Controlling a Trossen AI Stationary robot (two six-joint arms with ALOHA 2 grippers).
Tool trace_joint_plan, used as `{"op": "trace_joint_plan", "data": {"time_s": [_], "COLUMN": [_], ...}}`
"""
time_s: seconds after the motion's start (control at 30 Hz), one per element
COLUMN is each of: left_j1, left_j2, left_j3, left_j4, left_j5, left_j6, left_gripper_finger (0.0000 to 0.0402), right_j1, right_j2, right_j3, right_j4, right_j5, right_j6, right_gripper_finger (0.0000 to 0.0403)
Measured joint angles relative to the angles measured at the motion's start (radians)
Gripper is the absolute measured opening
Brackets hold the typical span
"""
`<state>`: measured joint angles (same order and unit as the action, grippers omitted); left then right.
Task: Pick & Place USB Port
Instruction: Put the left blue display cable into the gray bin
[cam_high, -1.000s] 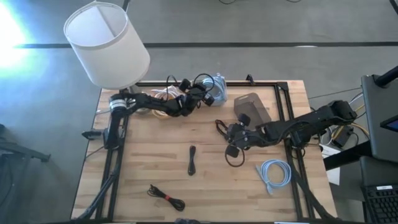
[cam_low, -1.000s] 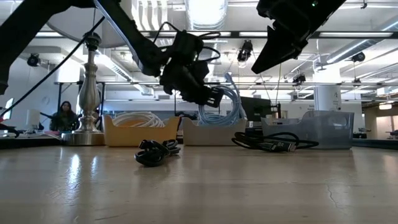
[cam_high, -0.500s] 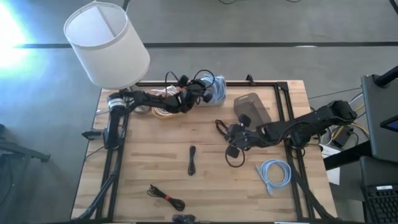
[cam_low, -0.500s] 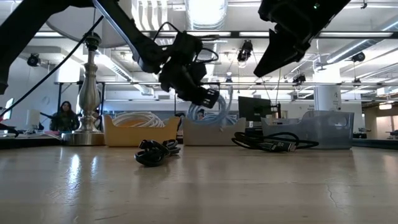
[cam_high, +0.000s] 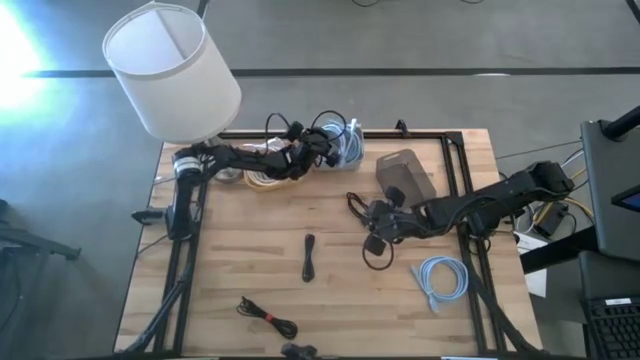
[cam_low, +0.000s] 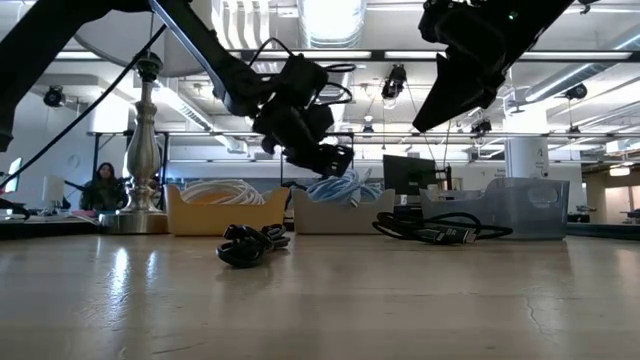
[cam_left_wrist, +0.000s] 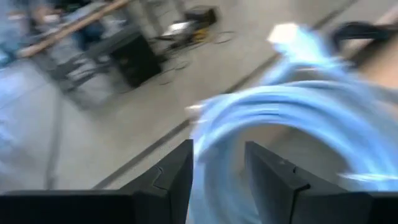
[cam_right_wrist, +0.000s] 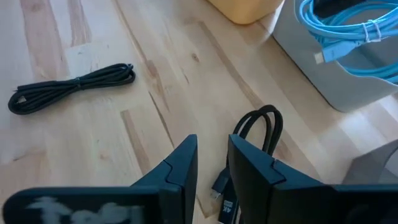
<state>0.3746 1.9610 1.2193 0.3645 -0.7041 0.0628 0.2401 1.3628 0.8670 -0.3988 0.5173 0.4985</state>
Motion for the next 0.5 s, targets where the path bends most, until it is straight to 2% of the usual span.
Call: {"op": "trace_joint_plan", "data": {"time_s": [0.2, 0.33, 0.5], "left_j1": [-0.035, -0.045, -0.040], "left_j2": [-0.004, -0.004, -0.004], "left_j3": [0.024, 0.044, 0.039], "left_j4": [-0.050, -0.152, -0.158], "left_j5": [0.148, 0.226, 0.333], "left_j6": [0.060, 0.000, -0.052], "left_gripper_finger": [0.0143, 0.0142, 0.0142], "right_j1": [0.005, 0.017, 0.026], "right_j2": [0.000, 0.000, 0.000], "right_j3": [-0.009, -0.015, -0.017], "right_j4": [-0.002, -0.001, 0.016], "right_j5": [-0.005, -0.008, -0.028], "right_j6": [0.025, 0.026, 0.027], "right_gripper_finger": [0.0083, 0.0078, 0.0073]}}
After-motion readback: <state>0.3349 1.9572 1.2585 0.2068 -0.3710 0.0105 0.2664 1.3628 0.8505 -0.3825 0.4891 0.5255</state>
